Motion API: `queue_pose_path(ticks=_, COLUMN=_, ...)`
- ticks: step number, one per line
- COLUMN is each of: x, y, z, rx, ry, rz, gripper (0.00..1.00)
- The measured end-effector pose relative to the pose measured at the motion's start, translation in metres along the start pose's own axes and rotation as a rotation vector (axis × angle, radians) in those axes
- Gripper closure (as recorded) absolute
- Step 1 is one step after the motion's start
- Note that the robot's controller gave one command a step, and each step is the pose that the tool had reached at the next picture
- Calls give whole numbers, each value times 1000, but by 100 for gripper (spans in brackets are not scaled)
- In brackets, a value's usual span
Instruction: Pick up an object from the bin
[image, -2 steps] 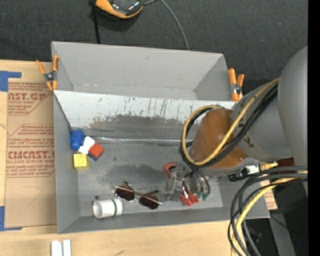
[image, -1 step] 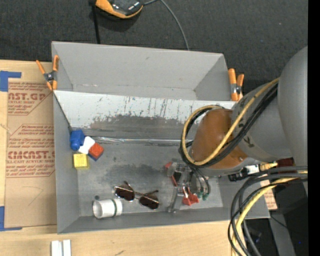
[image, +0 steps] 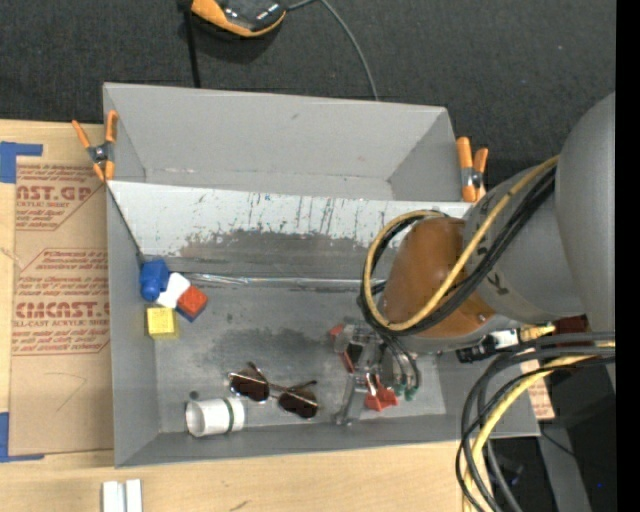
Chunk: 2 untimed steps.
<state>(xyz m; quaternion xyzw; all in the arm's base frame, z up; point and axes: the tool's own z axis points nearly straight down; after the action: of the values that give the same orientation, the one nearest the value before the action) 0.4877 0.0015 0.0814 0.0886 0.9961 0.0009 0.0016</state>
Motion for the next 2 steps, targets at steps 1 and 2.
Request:
queue_pose_path(ticks=1, x=-6, y=33, z=5, rx=1, ry=-1, rz=76, gripper=0)
queue_pose_path(ticks=2, x=-21, y=56, z=6, rx=-2, ry=0, rz=-7, gripper=0)
